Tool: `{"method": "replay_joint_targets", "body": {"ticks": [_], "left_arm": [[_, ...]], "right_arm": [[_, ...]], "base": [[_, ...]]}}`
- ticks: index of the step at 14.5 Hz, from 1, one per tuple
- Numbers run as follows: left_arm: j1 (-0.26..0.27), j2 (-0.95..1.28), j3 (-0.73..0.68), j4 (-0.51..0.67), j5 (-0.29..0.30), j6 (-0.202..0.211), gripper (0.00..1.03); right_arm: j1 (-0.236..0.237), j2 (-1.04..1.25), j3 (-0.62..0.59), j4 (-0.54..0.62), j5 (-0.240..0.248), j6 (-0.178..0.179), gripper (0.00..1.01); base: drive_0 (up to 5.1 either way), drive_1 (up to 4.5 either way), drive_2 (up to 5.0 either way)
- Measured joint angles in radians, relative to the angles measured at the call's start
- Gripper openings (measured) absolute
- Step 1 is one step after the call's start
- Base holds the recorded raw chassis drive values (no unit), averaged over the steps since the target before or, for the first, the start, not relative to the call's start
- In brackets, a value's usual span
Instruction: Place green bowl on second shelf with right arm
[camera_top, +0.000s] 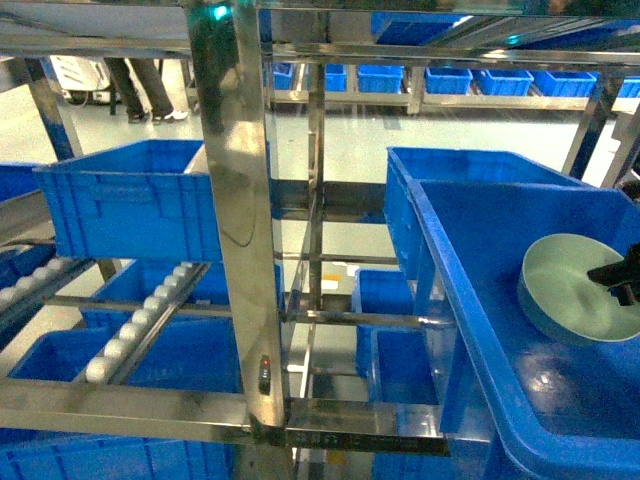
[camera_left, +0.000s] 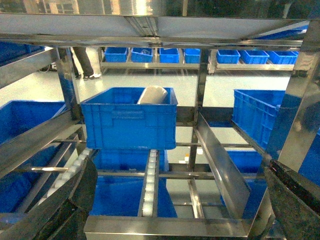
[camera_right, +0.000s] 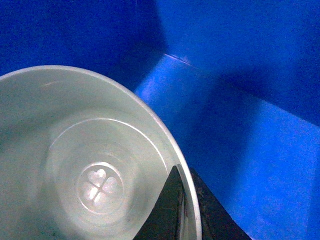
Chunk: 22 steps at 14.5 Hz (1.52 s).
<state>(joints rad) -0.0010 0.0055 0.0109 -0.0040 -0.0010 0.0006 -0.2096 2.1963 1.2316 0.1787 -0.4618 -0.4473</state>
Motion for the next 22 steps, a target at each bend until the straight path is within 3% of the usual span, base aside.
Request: {"method": "replay_joint_targets", "body": {"ticks": [5,10,15,16,17,20,21,22], "left_arm": [[0.0,0.0,0.0,0.0,0.0,0.0,0.98],[0.0,0.0,0.0,0.0,0.0,0.0,0.98],[0.0,0.0,0.0,0.0,0.0,0.0,0.98],[0.0,0.0,0.0,0.0,0.0,0.0,0.98],[0.0,0.0,0.0,0.0,0.0,0.0,0.98],[0.0,0.0,0.0,0.0,0.0,0.0,0.98],[0.0,0.0,0.0,0.0,0.0,0.0,0.98],[0.0,0.0,0.0,0.0,0.0,0.0,0.98]], "right_arm": [[-0.003,0.034,0.044,-0.019,-0.013,-0.029,0.02],[-0.051,0.135,0.154,-0.099,-0.064,-0.125,0.02],[-0.051,0.141,0.172,-0.11,-0.098,-0.137,0.02],[-0.046,0.142,0.178,-0.125,-0.098,-0.137,0.06],[-0.046,0.142,0.184,-0.138,-0.1,-0.14,0.23],[-0.033,0.146,0.188,-0.109,-0.093,-0.136,0.59],[-0.024,0.143,0.175,-0.063,-0.093,-0.121,0.7],[-0.014,0.126,0.138,-0.008,-0.076,-0.072,0.81]], "base": [[0.0,0.0,0.0],[0.0,0.0,0.0],[0.0,0.0,0.0],[0.0,0.0,0.0],[0.0,0.0,0.0],[0.0,0.0,0.0],[0.0,0.0,0.0],[0.0,0.0,0.0]]}}
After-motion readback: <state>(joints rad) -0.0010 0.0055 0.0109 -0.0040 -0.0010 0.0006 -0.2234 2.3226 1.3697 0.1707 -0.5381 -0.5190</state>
